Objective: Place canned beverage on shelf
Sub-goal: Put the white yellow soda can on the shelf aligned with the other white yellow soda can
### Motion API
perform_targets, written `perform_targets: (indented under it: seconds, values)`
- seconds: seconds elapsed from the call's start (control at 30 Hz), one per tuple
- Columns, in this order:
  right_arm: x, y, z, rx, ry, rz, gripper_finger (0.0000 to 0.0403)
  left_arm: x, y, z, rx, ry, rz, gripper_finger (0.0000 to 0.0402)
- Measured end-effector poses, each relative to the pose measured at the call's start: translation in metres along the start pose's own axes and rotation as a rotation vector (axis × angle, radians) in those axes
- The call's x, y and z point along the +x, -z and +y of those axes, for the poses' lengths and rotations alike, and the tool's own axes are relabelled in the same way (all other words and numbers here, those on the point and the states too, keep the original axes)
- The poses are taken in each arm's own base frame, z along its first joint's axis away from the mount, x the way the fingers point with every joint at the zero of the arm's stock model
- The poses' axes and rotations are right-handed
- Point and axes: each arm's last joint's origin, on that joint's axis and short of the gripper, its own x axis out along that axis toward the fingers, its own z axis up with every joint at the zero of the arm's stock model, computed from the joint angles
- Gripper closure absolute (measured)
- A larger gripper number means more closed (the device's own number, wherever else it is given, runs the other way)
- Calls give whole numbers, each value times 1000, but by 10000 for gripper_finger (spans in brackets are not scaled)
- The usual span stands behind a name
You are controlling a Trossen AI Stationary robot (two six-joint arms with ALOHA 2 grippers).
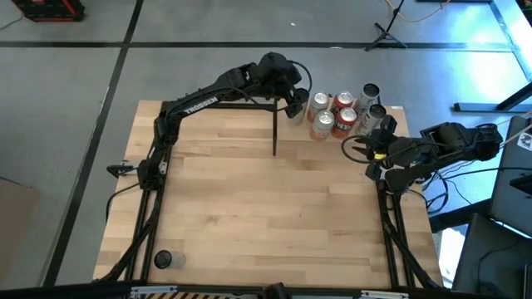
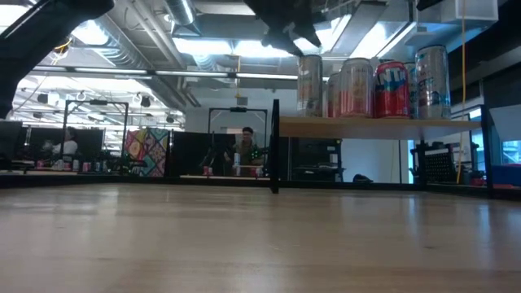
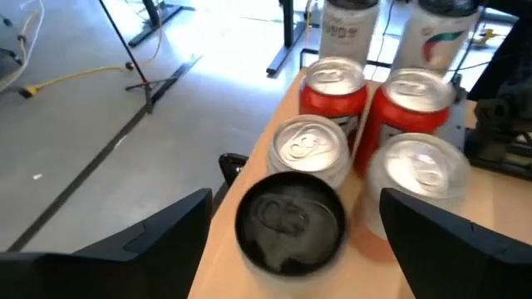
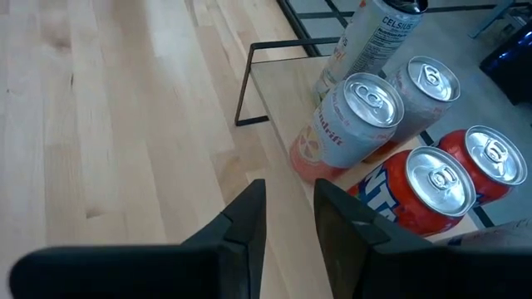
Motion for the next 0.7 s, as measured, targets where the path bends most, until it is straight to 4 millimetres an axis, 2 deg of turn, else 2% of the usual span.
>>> perform_targets:
  seconds: [0.2,0.37,0.6,0.7]
  values:
    - [1,-1,1,-63,-6,-4,311,-45,-8,-8,10,-11,20,71]
    - [1,-6,3,-19,-25,-42,311,-92,-9,-27,32,17,75,69]
    - [7,-18,12,23,-54,-98,310,-124,11,-58,124,143,185,68]
    - [15,-26,21,38,-88,-112,295,-148,21,-67,154,187,191,68]
